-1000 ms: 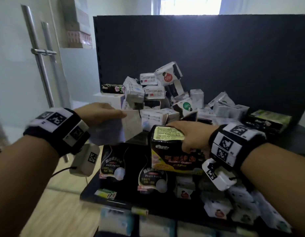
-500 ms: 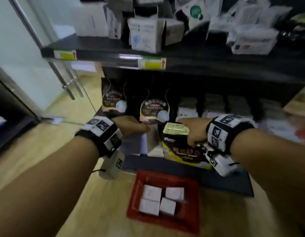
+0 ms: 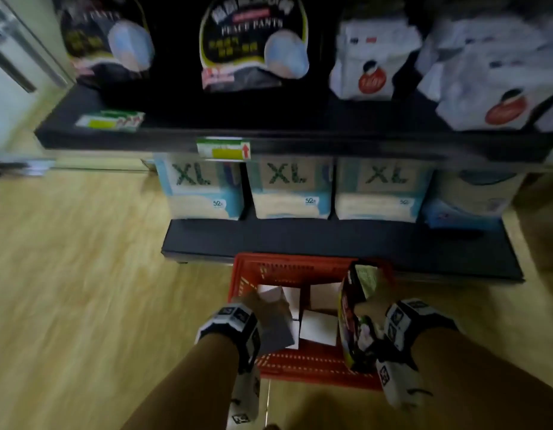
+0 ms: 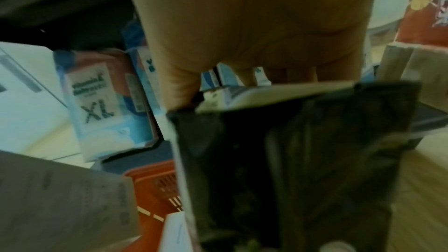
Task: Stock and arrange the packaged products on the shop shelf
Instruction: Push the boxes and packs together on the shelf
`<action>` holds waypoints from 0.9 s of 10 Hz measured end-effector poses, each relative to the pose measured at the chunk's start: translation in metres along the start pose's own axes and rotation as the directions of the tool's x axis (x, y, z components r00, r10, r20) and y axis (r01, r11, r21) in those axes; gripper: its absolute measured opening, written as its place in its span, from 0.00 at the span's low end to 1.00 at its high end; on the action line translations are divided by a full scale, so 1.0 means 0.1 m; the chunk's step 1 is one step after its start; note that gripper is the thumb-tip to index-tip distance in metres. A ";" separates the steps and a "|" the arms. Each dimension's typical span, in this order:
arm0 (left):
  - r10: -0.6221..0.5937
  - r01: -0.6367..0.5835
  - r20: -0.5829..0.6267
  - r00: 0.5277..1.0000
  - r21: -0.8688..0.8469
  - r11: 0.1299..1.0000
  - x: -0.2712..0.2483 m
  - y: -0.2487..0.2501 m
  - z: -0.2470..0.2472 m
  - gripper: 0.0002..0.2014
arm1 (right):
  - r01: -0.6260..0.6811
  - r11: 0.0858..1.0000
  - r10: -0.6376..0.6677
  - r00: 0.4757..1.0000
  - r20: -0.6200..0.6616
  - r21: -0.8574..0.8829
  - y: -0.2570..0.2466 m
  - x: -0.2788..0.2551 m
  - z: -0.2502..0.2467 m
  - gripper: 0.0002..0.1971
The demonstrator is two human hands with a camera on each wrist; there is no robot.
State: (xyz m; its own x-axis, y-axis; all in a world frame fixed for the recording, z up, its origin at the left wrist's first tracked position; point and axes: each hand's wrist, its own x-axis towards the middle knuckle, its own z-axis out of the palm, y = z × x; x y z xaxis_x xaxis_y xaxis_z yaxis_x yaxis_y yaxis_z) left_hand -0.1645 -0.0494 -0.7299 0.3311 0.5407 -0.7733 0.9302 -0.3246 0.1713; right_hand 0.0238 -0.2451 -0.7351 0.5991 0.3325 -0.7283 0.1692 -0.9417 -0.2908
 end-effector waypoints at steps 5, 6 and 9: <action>0.130 -0.130 0.017 0.991 0.305 0.944 0.44 0.02 0.64 0.36 | 0.071 0.987 -0.058 0.994 0.094 -0.143 0.12 0.65 0.67 0.25; 0.129 -0.131 0.027 0.991 0.345 0.930 0.23 -0.01 0.51 0.32 | 0.075 0.976 -0.050 0.991 0.126 -0.206 0.13 0.42 0.50 0.27; 0.221 -0.185 -0.093 0.971 0.299 0.936 -0.93 0.31 -0.65 0.29 | 0.268 0.904 -0.258 0.963 0.078 -0.334 -0.62 -0.84 -0.88 0.23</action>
State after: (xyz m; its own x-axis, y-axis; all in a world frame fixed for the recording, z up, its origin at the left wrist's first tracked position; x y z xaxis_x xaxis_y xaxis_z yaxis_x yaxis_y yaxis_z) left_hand -0.1562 -0.0595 -0.6128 0.5421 0.5252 -0.6560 0.7623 -0.6359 0.1209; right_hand 0.0316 -0.2195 -0.6016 0.4728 0.5667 -0.6747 0.5748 -0.7788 -0.2513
